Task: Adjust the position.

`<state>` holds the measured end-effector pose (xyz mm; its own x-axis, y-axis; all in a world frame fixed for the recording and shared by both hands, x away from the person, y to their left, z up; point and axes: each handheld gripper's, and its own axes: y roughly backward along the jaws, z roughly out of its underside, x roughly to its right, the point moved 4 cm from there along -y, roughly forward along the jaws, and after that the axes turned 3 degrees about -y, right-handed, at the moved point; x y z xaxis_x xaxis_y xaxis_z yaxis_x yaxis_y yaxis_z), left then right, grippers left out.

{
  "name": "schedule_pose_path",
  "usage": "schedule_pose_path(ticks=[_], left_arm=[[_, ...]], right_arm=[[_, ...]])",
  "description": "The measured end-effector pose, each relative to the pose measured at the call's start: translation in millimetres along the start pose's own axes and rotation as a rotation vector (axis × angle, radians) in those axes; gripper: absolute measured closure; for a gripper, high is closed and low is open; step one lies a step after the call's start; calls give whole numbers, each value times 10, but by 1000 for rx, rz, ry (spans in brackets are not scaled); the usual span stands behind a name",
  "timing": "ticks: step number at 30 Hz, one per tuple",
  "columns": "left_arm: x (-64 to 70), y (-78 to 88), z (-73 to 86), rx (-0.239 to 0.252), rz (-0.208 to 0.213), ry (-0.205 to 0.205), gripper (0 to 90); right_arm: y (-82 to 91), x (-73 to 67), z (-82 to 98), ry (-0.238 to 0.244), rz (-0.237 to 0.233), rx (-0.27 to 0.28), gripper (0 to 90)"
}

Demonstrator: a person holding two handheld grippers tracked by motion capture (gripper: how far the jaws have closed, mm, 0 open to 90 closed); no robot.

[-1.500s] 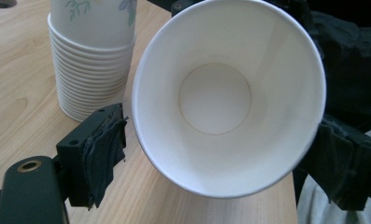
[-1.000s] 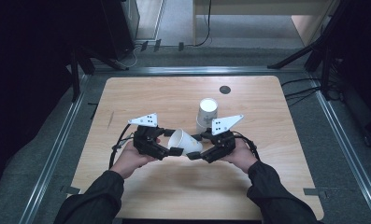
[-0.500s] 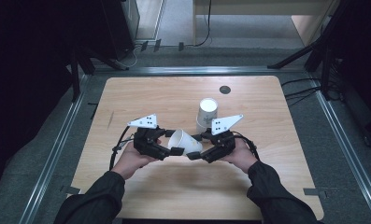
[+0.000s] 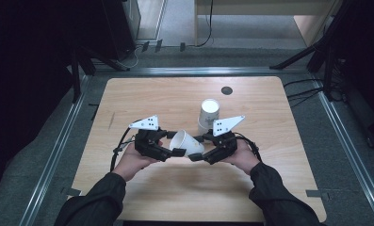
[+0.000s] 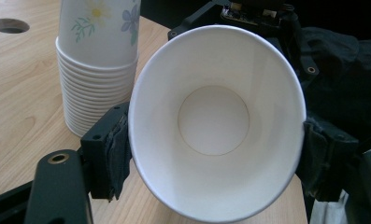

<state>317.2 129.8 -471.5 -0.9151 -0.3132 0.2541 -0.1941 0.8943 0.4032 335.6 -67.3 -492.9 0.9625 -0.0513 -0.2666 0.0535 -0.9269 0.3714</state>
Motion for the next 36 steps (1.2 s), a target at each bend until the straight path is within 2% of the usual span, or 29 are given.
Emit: schedule_pose_path(ticks=[12, 26, 34, 35, 36], left_arm=[[14, 12, -10, 8, -9, -19, 242], [-11, 119, -39, 34, -24, -17, 242], [-20, 291, -99, 41, -74, -30, 244], [-35, 335, -104, 26, -104, -31, 244], [-45, 358, -101, 18, -115, -31, 244]], right_arm=[[1, -5, -8, 15, 5, 6, 331], [32, 18, 5, -1, 18, 1, 320], [92, 52, 28, -11, 55, -8, 320], [113, 62, 39, -18, 68, -12, 320], [123, 73, 43, -19, 73, -12, 320]])
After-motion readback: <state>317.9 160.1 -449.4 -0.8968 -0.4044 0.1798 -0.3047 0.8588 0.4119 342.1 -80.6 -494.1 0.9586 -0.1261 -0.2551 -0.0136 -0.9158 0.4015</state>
